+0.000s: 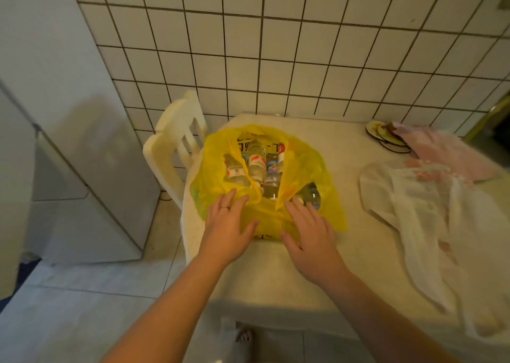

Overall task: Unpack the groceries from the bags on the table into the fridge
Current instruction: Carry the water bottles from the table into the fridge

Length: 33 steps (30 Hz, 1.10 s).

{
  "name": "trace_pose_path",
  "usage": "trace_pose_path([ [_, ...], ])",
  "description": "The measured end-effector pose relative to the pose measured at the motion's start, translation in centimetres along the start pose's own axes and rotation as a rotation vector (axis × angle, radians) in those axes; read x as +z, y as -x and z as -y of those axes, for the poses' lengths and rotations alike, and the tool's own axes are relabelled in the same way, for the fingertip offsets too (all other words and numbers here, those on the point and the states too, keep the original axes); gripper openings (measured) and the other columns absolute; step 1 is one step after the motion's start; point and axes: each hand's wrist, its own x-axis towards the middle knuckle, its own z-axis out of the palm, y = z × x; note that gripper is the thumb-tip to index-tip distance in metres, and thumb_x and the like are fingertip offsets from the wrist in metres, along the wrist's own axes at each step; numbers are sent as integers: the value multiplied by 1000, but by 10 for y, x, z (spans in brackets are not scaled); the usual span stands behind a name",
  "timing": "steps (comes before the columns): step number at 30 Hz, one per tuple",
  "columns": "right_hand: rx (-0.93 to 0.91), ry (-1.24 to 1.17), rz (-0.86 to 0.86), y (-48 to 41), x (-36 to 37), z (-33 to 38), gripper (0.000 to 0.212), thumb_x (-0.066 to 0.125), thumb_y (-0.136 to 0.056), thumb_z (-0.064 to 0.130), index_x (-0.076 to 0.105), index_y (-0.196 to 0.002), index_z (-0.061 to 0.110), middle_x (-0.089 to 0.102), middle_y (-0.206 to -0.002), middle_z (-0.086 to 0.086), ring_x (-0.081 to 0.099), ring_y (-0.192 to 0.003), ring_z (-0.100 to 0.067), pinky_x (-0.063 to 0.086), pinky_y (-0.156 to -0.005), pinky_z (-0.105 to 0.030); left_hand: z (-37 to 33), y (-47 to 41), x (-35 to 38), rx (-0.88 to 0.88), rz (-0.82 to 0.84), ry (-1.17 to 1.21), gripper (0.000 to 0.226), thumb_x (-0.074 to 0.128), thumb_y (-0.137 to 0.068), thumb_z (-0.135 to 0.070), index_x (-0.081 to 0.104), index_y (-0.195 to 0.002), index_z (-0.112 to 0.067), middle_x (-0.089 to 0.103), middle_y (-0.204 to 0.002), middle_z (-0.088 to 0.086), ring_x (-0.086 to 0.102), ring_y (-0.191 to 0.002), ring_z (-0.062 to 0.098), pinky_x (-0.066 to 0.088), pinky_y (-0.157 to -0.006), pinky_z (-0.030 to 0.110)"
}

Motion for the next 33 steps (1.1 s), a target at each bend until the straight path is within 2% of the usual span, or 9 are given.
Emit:
trace_pose_path([
  [3,-17,-9,57,-54,-1,2,68,30,-93,55,22,-156,33,17,-164,12,13,-152,-15,20,-121,-46,5,-55,-9,42,-18,-27,61,65,-90,-47,44,-145,-29,29,-161,6,24,-147,30,25,-119,46],
  [5,-48,-23,69,-86,4,4,66,34,-94,51,25,-156,30,24,-163,9,21,-150,-16,26,-118,-47,8,-88,-13,64,7,-70,59,65,-91,-44,46,-144,-28,30,-161,5,25,-146,30,25,-119,44],
  [8,-86,30,119,-125,16,5,66,30,-94,51,31,-154,24,30,-161,4,26,-148,-18,31,-116,-48,10,-131,-19,88,68,-148,52,59,-95,-33,45,-145,-31,25,-163,4,20,-148,32,20,-120,47],
  [13,-126,203,219,-172,23,8,55,39,-104,37,25,-156,25,25,-162,4,18,-151,-22,21,-120,-43,15,-181,-27,112,282,-314,51,48,-98,-22,43,-146,-38,21,-165,-6,7,-153,29,2,-122,58],
  [16,-122,254,294,-194,27,8,55,37,-105,35,20,-157,26,22,-163,4,18,-150,-23,18,-120,-43,22,-193,-23,104,342,-357,40,47,-99,-24,53,-135,-40,32,-159,-7,11,-152,31,1,-120,63],
  [19,-111,244,344,-211,30,7,53,36,-105,32,22,-156,27,22,-164,3,19,-150,-23,17,-120,-42,32,-198,-20,73,316,-335,26,48,-98,-23,58,-117,-37,45,-147,-8,19,-149,31,5,-119,63],
  [23,-128,189,338,-224,37,8,51,40,-104,29,28,-154,26,28,-161,2,24,-148,-23,16,-121,-45,45,-196,-25,71,188,-275,14,47,-98,-25,54,-109,-32,59,-129,-7,35,-138,24,13,-118,53],
  [27,-173,118,336,-229,47,12,49,39,-104,30,30,-153,27,32,-158,4,25,-147,-19,17,-122,-49,77,-187,-41,32,-33,-197,19,44,-100,-24,59,-106,-34,64,-116,-6,46,-117,24,30,-102,43],
  [33,-202,45,339,-237,54,24,48,40,-105,34,34,-152,26,36,-156,3,31,-143,-20,27,-117,-45,130,-175,-65,-147,35,-197,24,51,-98,-17,69,-102,-33,58,-111,-4,47,-112,25,35,-90,40],
])
